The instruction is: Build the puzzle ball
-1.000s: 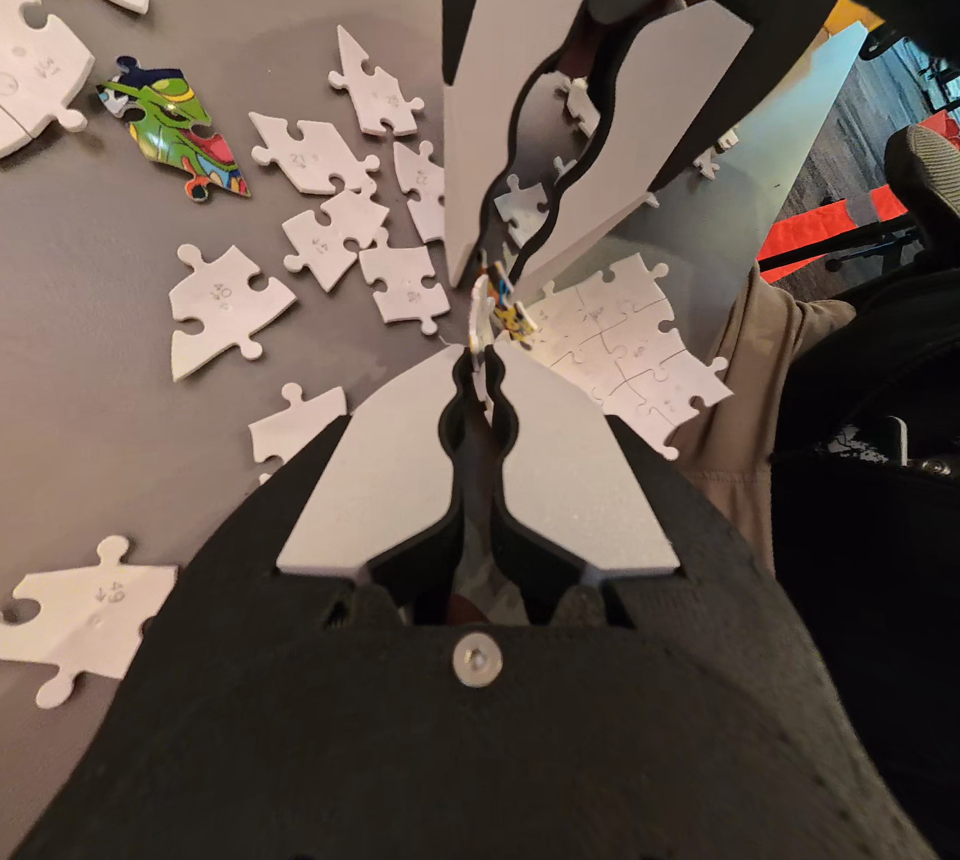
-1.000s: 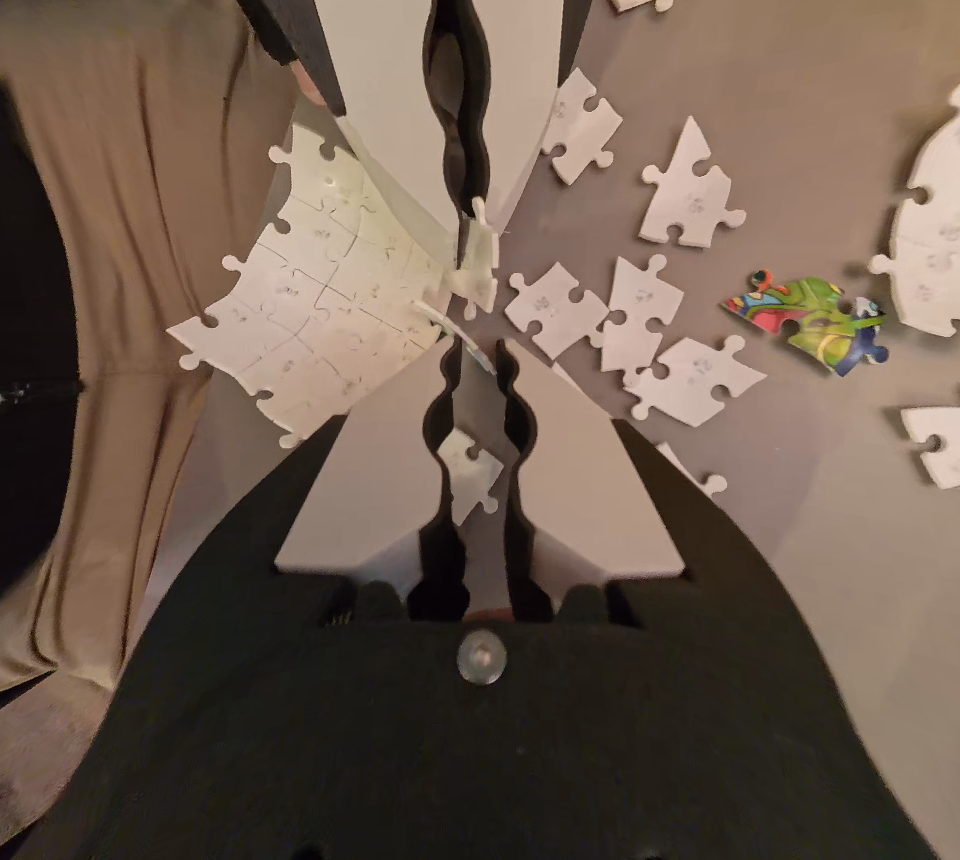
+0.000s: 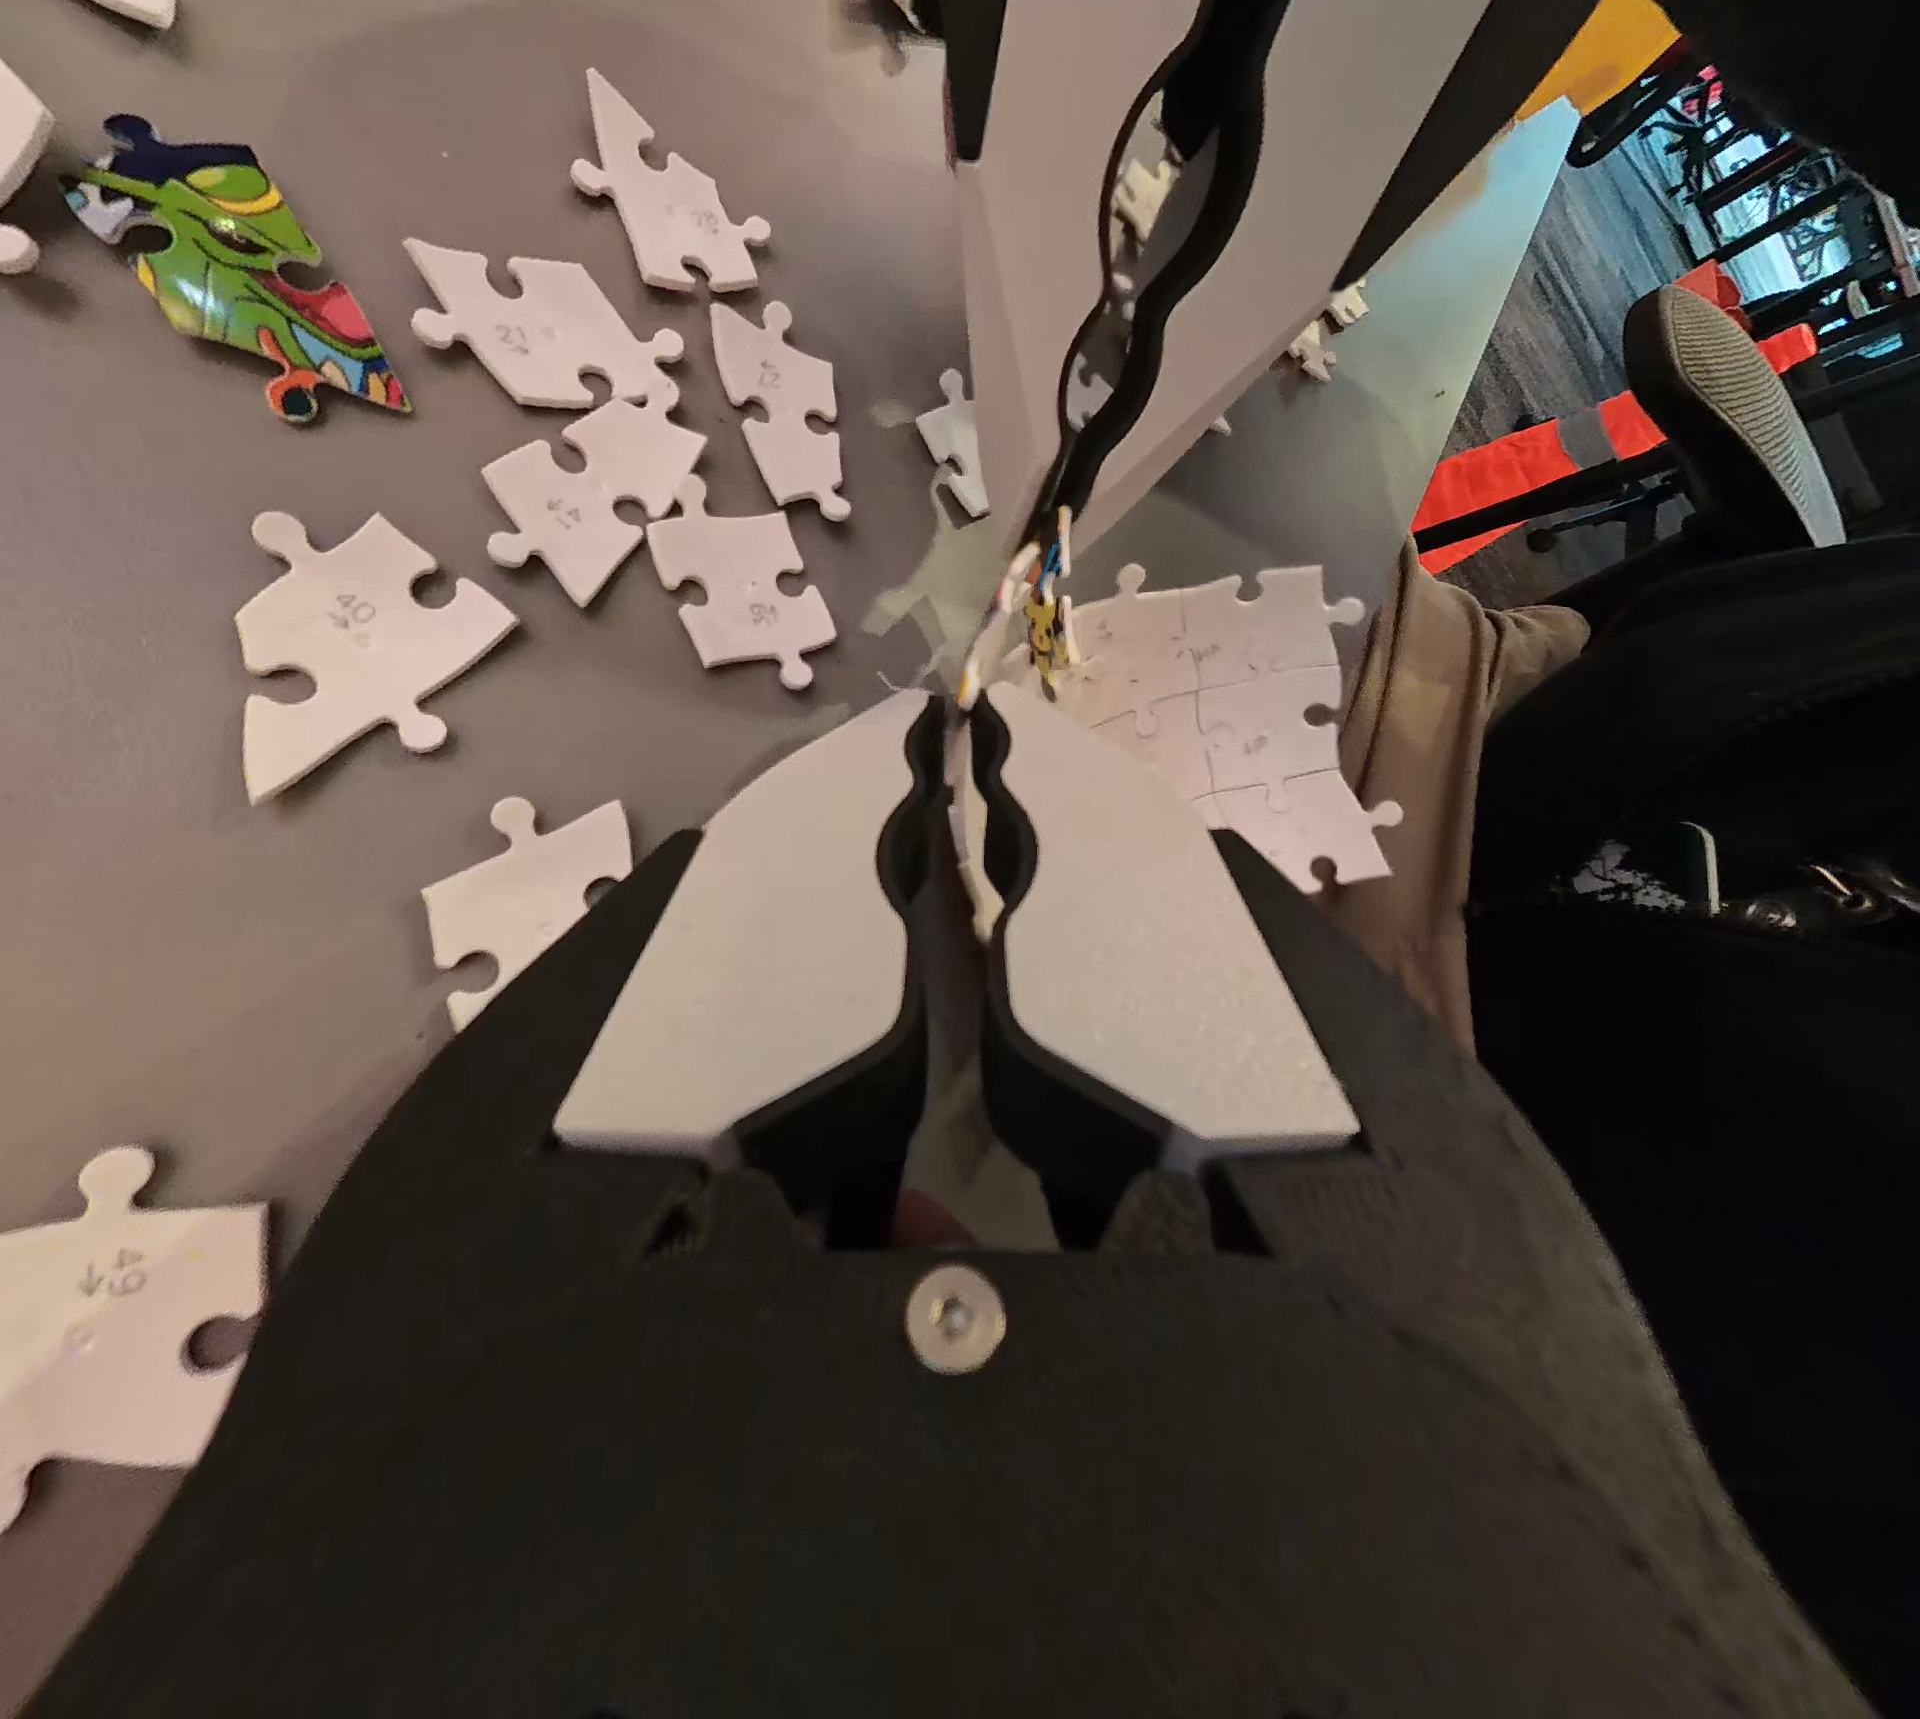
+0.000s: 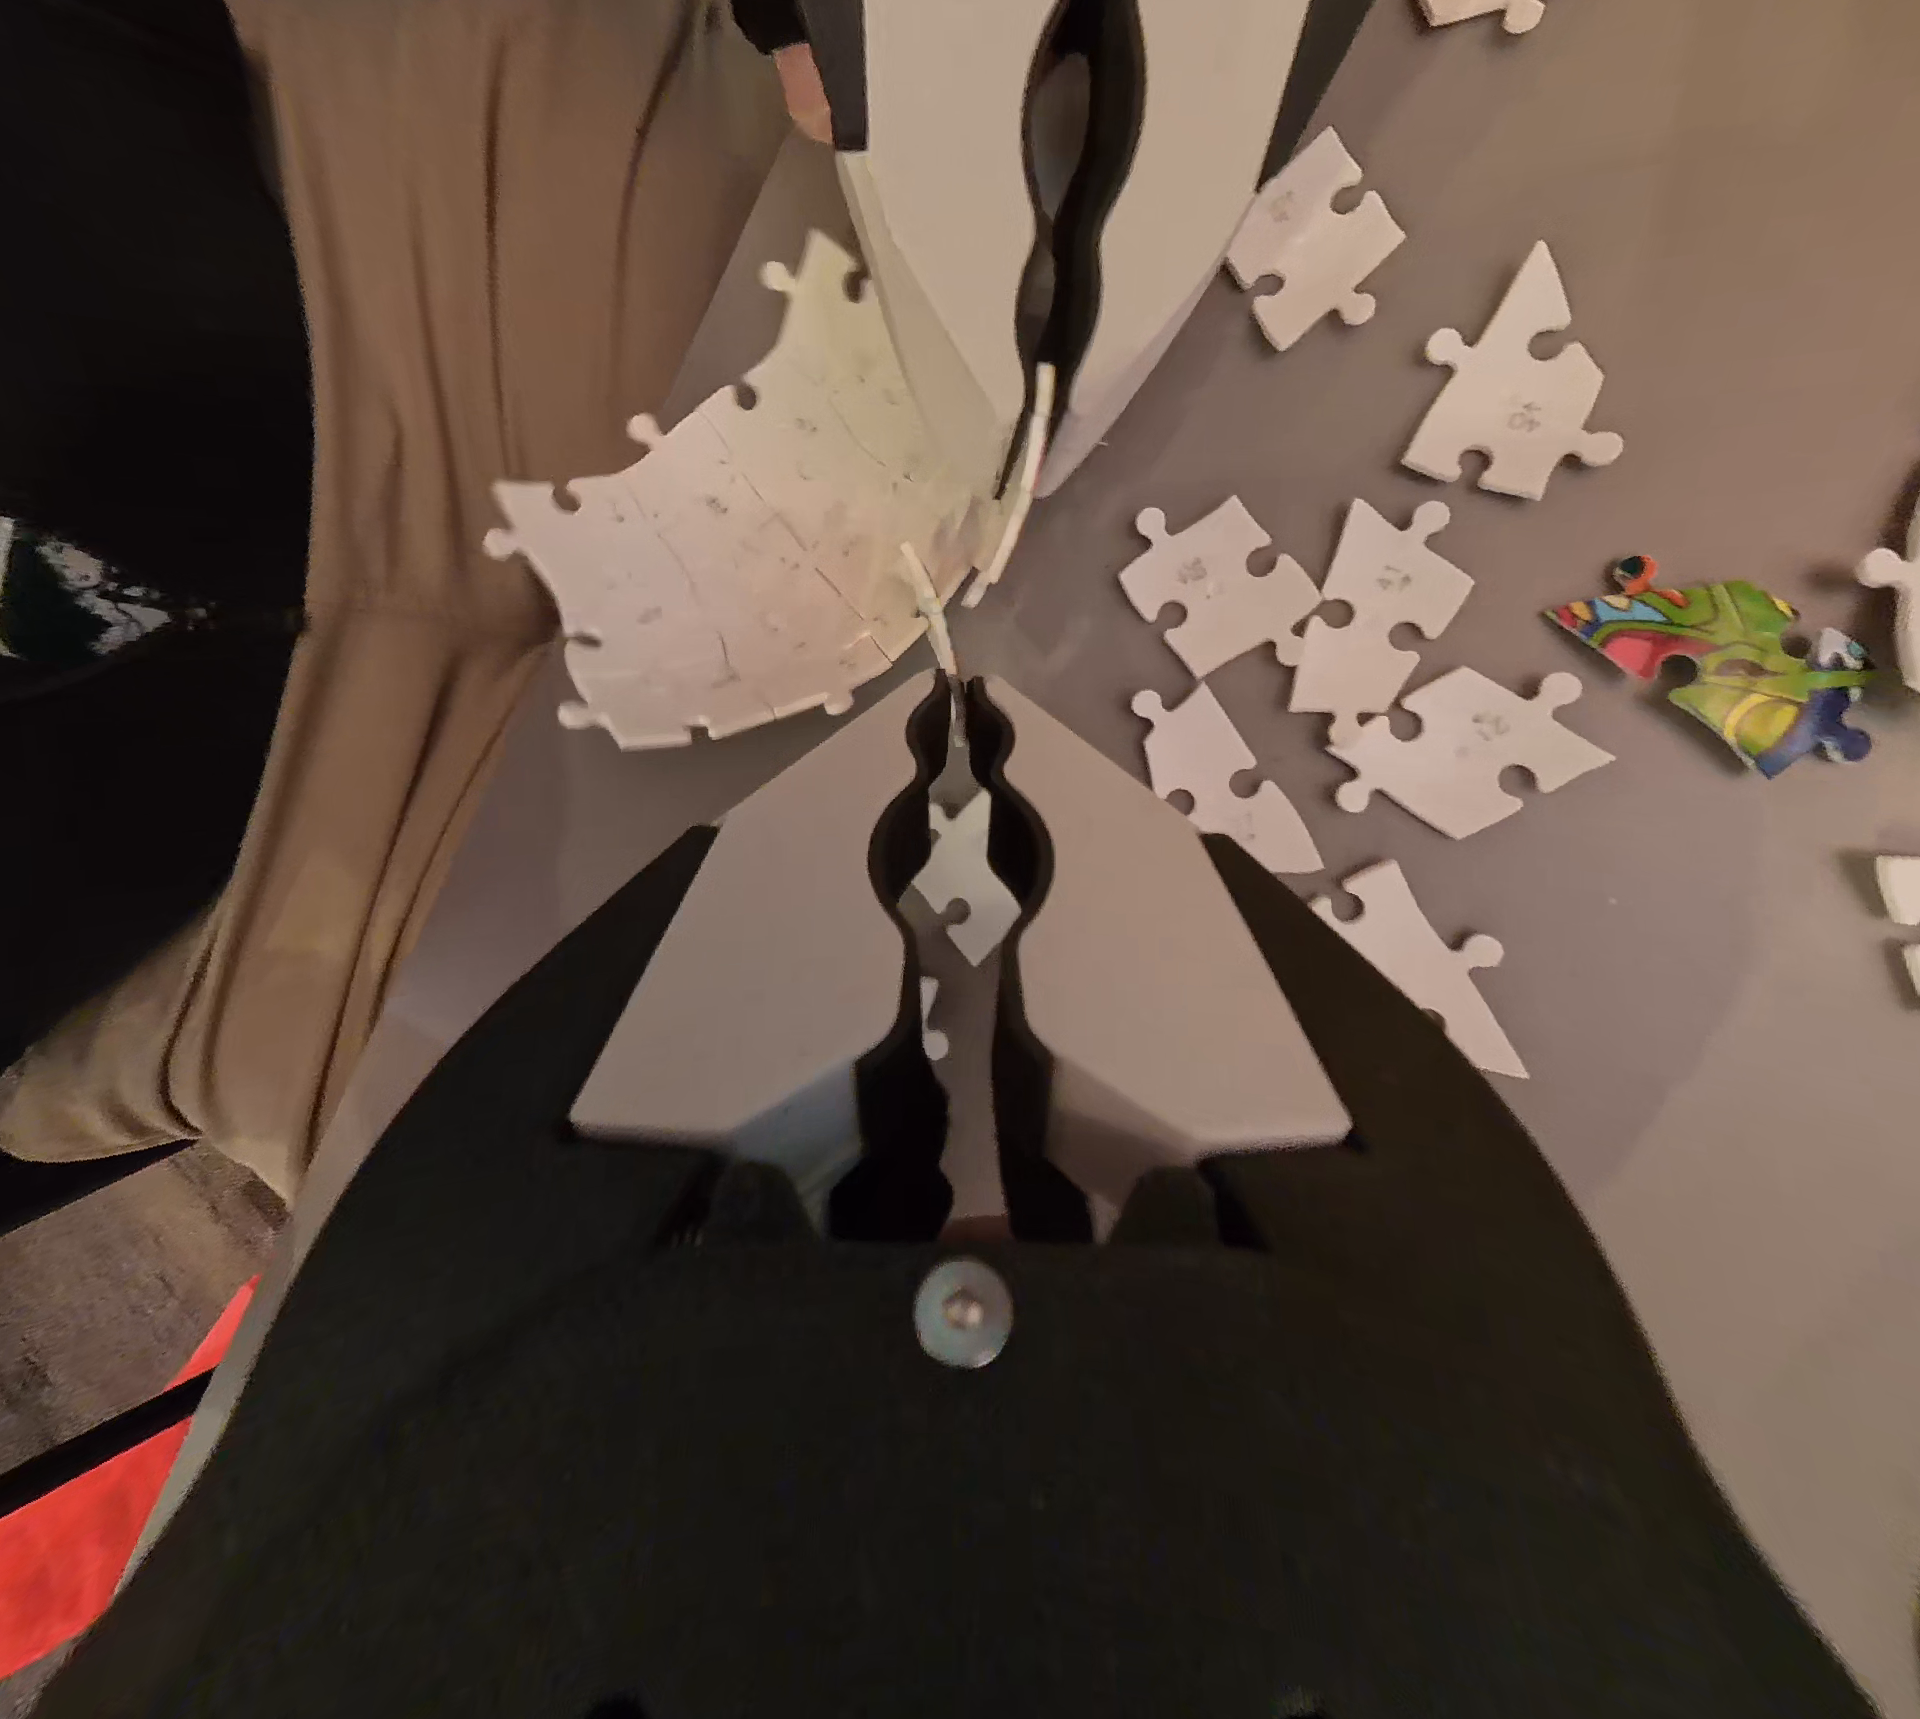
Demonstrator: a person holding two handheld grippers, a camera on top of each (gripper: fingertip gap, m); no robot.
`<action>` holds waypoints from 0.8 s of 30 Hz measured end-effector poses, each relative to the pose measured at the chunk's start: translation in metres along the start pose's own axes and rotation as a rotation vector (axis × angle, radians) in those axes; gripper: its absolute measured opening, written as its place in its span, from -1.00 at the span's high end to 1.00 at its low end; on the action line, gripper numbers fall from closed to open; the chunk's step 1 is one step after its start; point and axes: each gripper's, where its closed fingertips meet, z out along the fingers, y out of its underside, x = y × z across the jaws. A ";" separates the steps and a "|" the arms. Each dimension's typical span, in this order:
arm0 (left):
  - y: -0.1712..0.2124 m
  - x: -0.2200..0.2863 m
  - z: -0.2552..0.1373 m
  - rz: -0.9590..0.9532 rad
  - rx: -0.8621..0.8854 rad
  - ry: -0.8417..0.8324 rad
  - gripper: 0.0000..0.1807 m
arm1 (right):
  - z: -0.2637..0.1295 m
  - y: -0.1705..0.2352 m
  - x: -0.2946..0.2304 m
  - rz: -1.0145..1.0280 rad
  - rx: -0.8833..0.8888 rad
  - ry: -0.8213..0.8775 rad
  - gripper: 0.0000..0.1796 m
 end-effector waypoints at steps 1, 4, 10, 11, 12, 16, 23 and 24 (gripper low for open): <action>0.000 0.000 0.000 -0.003 0.000 0.001 0.95 | 0.000 0.001 0.001 -0.003 -0.009 0.010 0.98; -0.001 0.001 0.001 -0.002 -0.003 0.007 0.92 | 0.001 0.001 -0.001 -0.028 -0.027 0.014 0.99; -0.004 0.002 0.003 -0.010 0.000 0.037 0.88 | 0.002 0.000 -0.004 -0.034 -0.016 0.000 1.00; -0.005 0.003 0.004 -0.008 -0.001 0.044 0.89 | 0.002 0.000 -0.004 -0.037 -0.017 -0.002 1.00; -0.005 0.003 0.005 -0.007 -0.005 0.049 0.92 | 0.002 0.001 -0.004 -0.038 -0.020 0.000 1.00; -0.006 0.006 0.005 -0.011 -0.001 0.074 0.95 | 0.001 0.001 -0.003 -0.029 -0.016 -0.006 0.99; -0.008 0.008 0.003 -0.018 0.027 0.104 0.97 | -0.004 0.000 -0.004 0.028 -0.004 -0.053 0.98; -0.009 0.009 0.003 -0.016 0.030 0.108 0.97 | -0.005 -0.001 -0.004 0.040 -0.001 -0.065 0.98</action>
